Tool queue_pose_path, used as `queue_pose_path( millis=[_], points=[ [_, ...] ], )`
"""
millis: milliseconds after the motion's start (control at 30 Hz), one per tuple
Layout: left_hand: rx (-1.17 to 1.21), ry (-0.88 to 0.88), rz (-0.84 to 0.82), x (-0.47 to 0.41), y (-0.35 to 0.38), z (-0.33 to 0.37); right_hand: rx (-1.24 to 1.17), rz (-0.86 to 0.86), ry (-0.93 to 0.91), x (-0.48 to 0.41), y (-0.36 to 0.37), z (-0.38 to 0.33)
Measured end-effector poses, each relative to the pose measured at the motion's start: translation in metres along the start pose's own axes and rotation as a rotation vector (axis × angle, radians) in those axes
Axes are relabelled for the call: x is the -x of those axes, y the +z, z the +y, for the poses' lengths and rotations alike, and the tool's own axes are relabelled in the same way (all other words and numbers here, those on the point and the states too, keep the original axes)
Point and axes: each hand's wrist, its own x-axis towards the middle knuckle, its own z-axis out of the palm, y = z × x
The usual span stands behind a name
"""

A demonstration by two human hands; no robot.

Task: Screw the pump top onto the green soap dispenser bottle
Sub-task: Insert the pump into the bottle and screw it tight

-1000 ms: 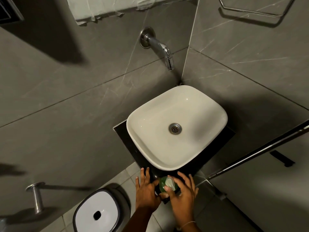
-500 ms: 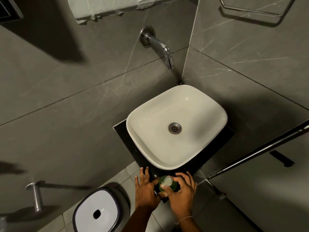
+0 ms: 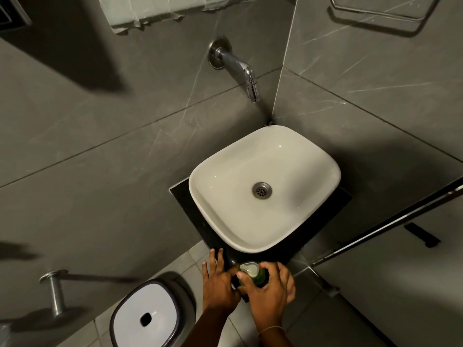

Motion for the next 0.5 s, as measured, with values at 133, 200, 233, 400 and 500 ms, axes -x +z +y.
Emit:
queue_pose_path(
  millis=[133,200,233,400,500],
  points=[
    [0.014,0.023,0.023,0.003,-0.005,0.002,-0.030,0.099,-0.033,0.010,-0.010,-0.013],
    [0.034,0.021,0.035,0.004,-0.007,0.003,-0.042,0.150,-0.022,0.013,-0.011,-0.023],
    [0.037,0.018,0.035,0.004,-0.007,0.003,-0.040,0.161,-0.010,0.013,-0.011,-0.027],
    [0.024,0.004,0.003,0.002,-0.005,0.002,-0.006,0.154,0.036,0.011,-0.011,-0.030],
    [0.022,0.006,0.014,0.002,-0.005,0.002,0.004,0.153,0.049,0.011,-0.011,-0.033]
  ],
)
